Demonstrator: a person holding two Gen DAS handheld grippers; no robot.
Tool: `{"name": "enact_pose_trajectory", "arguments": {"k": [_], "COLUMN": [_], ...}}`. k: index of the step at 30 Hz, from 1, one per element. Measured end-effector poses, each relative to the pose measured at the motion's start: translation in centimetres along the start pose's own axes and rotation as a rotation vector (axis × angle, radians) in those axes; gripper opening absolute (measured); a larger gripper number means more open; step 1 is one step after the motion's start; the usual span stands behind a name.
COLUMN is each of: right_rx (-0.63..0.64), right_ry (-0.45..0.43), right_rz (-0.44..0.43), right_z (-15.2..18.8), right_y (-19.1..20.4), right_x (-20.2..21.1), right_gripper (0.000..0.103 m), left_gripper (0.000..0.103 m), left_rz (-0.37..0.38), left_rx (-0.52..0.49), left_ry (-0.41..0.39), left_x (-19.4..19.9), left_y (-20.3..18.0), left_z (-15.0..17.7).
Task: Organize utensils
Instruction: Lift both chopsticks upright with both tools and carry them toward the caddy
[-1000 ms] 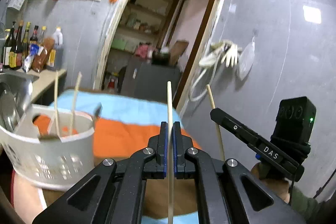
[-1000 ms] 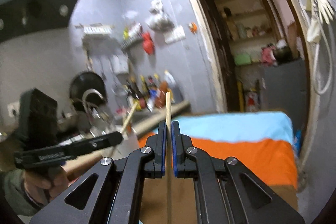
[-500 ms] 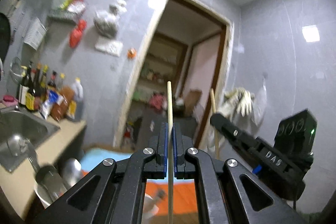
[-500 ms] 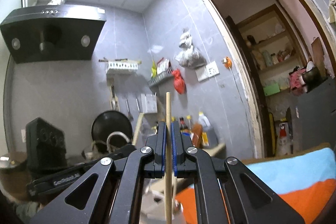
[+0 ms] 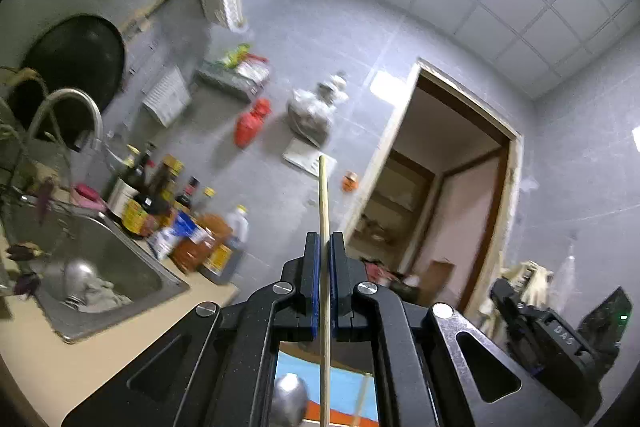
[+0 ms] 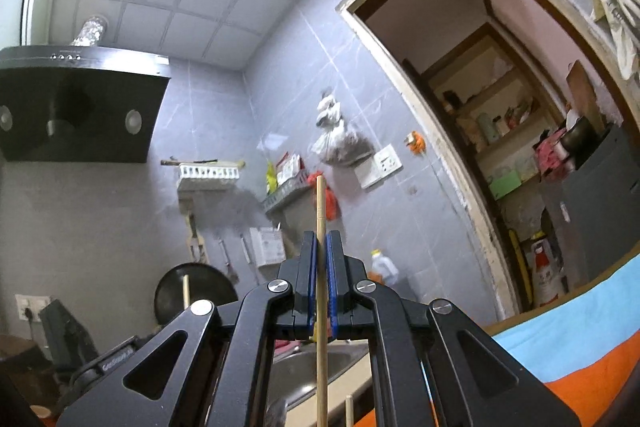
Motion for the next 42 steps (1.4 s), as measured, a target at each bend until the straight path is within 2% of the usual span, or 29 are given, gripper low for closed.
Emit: {"name": "enact_pose_trajectory", "arguments": {"k": [3,7,14,23,32,42], "right_rx": [0.034,0.051,0.079,0.121,0.171,0.215], "right_ry": [-0.015,-0.017,0.009,0.036,0.061,0.095], "right_rz": [0.011,0.021,0.031,0.034,0.021,0.001], "right_z": [0.5,1.1,3.0,4.8,5.9,7.1], "right_y": [0.0,-0.4,-0.9,-0.7,0.0,0.8], "right_x": [0.1,0.0,-0.3,-0.3,-0.3,-0.2], "right_gripper": [0.003,0.003,0.003,0.003,0.003,0.003], "left_gripper": [0.002,0.002,0.002,0.002,0.002,0.002], "left_rz": [-0.044,-0.08,-0.114,-0.111,-0.097,-0.087], "left_rx": [-0.03,-0.091,-0.117,-0.096,-0.208,-0.223], "left_ry": [-0.051,-0.059,-0.075,-0.057,-0.038,0.021], "left_x": [0.7,0.7,1.0,1.1,1.4,1.3], "left_y": [0.8,0.8,1.4,1.9,0.1,-0.3], "left_z": [0.1,0.6,1.9,3.1,4.3,5.8]}}
Point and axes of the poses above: each gripper's, at about its wrist camera, not at the fingertips, and x roughly against the way its jaws point, y to its left, z to its underside, the point moved 7 cm from there along -x, roughly the way its jaws point, and after that the axes turned 10 degrees about -y, right-handed, at the moved point
